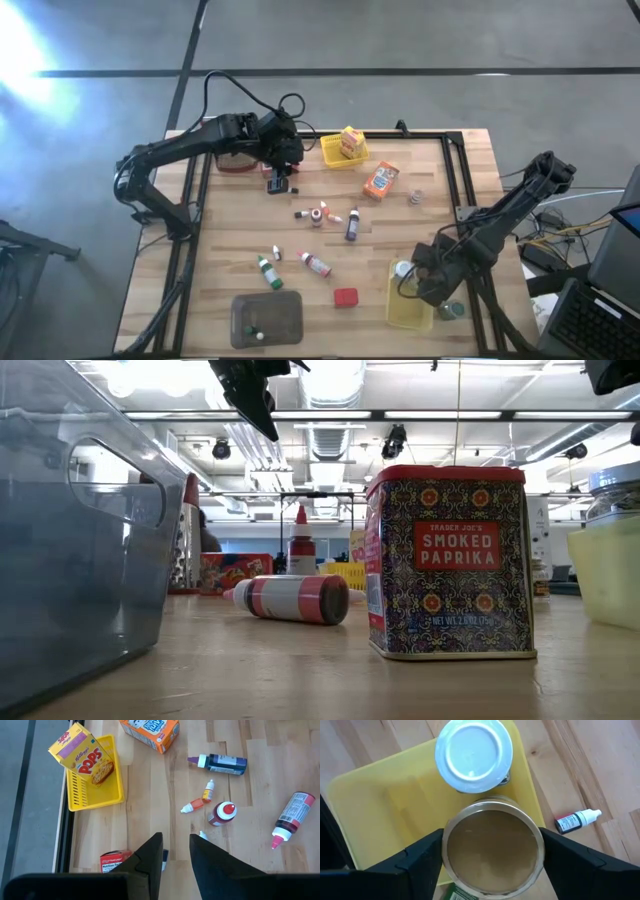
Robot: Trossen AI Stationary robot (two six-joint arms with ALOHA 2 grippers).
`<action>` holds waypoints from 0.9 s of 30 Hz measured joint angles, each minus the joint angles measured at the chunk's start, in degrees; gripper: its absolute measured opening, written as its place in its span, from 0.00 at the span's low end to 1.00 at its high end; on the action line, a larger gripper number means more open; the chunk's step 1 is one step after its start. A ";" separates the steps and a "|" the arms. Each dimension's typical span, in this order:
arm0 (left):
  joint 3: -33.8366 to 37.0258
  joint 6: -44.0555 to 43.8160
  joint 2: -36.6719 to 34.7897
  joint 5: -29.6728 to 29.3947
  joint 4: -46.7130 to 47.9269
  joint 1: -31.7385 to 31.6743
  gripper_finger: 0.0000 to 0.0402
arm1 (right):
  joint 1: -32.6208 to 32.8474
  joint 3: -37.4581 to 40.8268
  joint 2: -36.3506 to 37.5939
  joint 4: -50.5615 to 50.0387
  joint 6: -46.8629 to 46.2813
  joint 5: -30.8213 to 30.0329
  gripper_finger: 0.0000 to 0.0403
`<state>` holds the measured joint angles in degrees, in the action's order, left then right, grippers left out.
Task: Pick & Place Kitchen Items
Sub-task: Put the brown seasoning bottle into the bottom yellow bin, then put the black food coloring bottle into the black bin
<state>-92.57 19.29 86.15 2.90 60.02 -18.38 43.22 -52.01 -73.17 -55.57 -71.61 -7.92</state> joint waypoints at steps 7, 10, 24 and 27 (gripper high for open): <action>0.01 0.01 0.00 0.00 0.01 -0.02 0.26 | 0.00 -0.07 0.02 -1.95 -0.64 -1.13 0.85; 0.00 0.00 0.00 0.00 0.01 -0.01 0.26 | 0.00 -0.07 0.04 -2.38 -0.70 -1.20 0.88; 0.01 0.02 0.00 0.00 -0.01 -0.01 0.26 | 0.00 -12.43 0.02 -6.04 7.77 -8.70 0.70; 0.01 0.01 0.00 0.00 0.00 0.00 0.26 | 0.00 -16.74 0.02 -7.25 10.78 -13.23 0.65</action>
<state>-92.56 19.31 86.15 2.90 60.01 -18.37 43.22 -68.74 -73.14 -62.82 -60.84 -21.15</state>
